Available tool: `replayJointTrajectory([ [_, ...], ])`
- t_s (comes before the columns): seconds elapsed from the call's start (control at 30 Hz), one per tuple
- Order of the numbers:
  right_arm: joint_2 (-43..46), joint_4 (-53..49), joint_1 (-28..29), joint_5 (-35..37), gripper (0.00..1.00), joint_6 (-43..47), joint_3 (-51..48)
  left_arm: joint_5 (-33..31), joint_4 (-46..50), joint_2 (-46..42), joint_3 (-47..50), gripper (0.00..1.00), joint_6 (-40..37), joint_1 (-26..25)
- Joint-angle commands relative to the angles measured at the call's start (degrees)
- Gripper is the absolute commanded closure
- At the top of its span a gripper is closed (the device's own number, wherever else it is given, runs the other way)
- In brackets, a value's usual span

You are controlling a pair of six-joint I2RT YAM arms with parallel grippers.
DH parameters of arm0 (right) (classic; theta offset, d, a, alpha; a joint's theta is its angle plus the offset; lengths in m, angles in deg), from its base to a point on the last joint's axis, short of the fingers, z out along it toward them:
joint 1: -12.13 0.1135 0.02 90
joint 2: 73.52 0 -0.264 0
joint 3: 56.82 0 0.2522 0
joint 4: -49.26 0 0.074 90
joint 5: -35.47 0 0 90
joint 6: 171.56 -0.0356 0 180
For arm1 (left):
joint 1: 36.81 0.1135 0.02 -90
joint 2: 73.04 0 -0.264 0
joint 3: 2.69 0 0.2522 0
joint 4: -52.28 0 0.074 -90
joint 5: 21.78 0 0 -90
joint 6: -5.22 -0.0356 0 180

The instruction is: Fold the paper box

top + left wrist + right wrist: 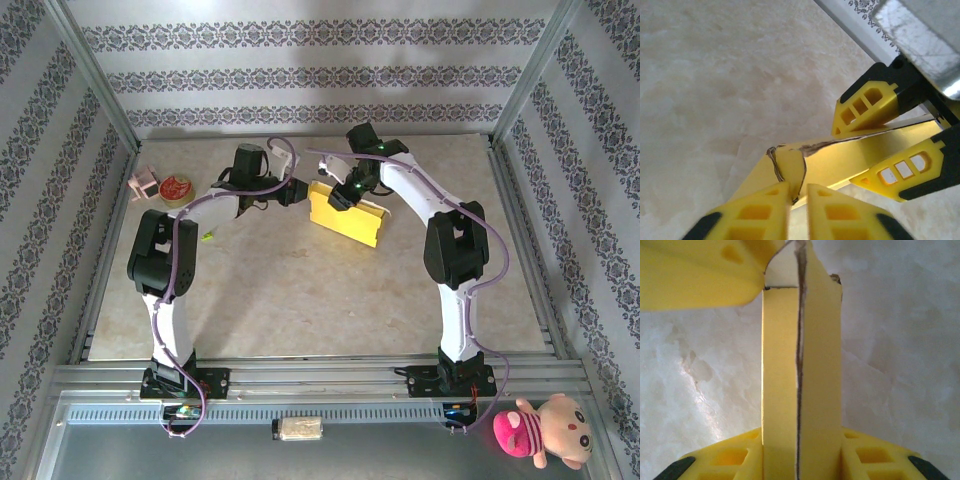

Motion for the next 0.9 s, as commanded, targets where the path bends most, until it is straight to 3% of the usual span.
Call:
replayJointTrajectory([
  [0.0, -1.3, 0.3, 0.6, -3.4, 0.67, 0.1, 0.5, 0.7, 0.9, -2.9, 2.0, 0.73, 4.4, 0.9],
  [0.1, -1.4, 0.2, 0.6, -3.2, 0.67, 0.2, 0.5, 1.7, -2.8, -5.3, 2.7, 0.63, 8.1, 1.5],
  [0.2, -1.4, 0.3, 0.8, -3.4, 0.67, 0.3, 0.6, 2.2, -4.6, -6.4, 2.7, 0.62, 9.9, 1.7],
  [0.4, -1.5, -0.3, 1.0, -3.1, 0.66, 0.8, 1.0, -1.5, 0.0, -4.9, -0.1, 0.60, 4.5, 1.7],
  [0.6, -1.6, -1.1, 1.1, -3.0, 0.66, 1.0, 1.4, -3.1, 9.0, -0.2, -6.7, 0.61, -4.0, 1.4],
  [0.87, -1.8, -1.5, 1.2, -2.6, 0.66, 1.1, 2.0, 1.2, 8.3, 2.7, -7.6, 0.73, -2.8, 0.9],
])
